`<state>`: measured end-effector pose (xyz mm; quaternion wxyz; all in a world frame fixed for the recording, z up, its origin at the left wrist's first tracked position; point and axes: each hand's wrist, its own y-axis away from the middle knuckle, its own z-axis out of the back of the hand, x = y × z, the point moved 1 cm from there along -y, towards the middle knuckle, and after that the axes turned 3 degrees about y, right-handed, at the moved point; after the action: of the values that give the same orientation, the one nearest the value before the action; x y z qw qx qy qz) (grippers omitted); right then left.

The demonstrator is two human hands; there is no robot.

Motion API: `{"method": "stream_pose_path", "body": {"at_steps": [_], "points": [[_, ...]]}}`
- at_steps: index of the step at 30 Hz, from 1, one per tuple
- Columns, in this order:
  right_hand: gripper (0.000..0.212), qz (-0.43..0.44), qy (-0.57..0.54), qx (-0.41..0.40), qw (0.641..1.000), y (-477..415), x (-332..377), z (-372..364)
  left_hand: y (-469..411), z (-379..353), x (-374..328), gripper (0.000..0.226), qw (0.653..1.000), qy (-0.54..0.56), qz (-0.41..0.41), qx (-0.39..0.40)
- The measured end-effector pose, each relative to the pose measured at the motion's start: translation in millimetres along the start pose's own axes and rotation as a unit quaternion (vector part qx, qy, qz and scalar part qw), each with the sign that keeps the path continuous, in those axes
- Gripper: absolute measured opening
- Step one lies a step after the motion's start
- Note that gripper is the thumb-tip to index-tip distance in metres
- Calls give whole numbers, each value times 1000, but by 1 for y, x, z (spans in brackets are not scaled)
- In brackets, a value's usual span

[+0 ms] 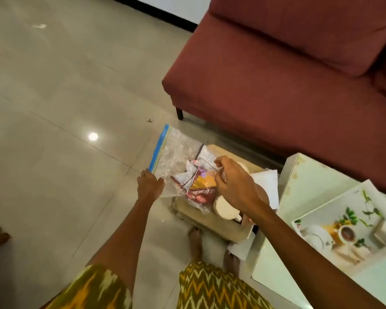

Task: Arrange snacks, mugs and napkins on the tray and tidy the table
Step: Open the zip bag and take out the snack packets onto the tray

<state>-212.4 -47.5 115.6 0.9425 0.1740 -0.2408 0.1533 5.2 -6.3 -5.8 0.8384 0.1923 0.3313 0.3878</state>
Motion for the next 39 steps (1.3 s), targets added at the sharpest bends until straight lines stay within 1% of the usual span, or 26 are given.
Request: {"method": "stream_pose_path", "body": {"at_steps": [2,3,6,8,12,15,17,19,21,23,25,28,30,33,35,37,39], "points": [[24,-12,-9,-8,1000,-10,-5,-9,-18,-2,2,61,1000,-24,10,11],[24,-16,-8,-3,1000,-12,-8,-14,-28,-4,3,61,1000,-19,17,12],[23,-28,8,20,999,-16,-16,-25,-51,-8,2,61,999,23,47,9],[23,-29,9,19,999,-18,-20,-29,-60,-9,2,61,997,41,67,-1],[26,-35,-10,36,999,-15,-23,-32,-62,-5,3,35,989,117,77,-49],[26,-37,-35,43,998,-10,-19,-29,-47,1,-5,25,983,174,49,-36],[24,-32,-45,33,998,-6,-15,-24,-32,7,-13,19,979,197,37,-37],[23,-32,-63,18,997,-2,-11,-18,-13,17,-20,20,972,232,24,-35],[21,-27,-85,8,996,5,-8,-8,9,28,-30,23,964,264,-14,-12],[20,-25,-99,-2,995,15,-6,4,36,40,-44,22,964,260,-63,3],[18,-17,-122,-17,992,26,-3,16,64,49,-59,19,964,247,-98,-3],[16,-2,-171,-26,985,43,5,37,112,59,-80,16,960,236,-143,-37],[16,4,-215,-26,976,54,13,52,143,65,-92,18,954,241,-167,-62],[25,11,-271,-27,962,75,26,78,197,71,-105,23,946,229,-204,-102],[34,9,-328,-13,944,92,38,93,231,71,-111,21,942,200,-233,-138],[40,-13,-404,6,915,113,47,109,266,67,-115,18,934,184,-252,-176],[38,-36,-448,14,893,131,51,120,295,59,-119,16,928,171,-253,-212]]}}
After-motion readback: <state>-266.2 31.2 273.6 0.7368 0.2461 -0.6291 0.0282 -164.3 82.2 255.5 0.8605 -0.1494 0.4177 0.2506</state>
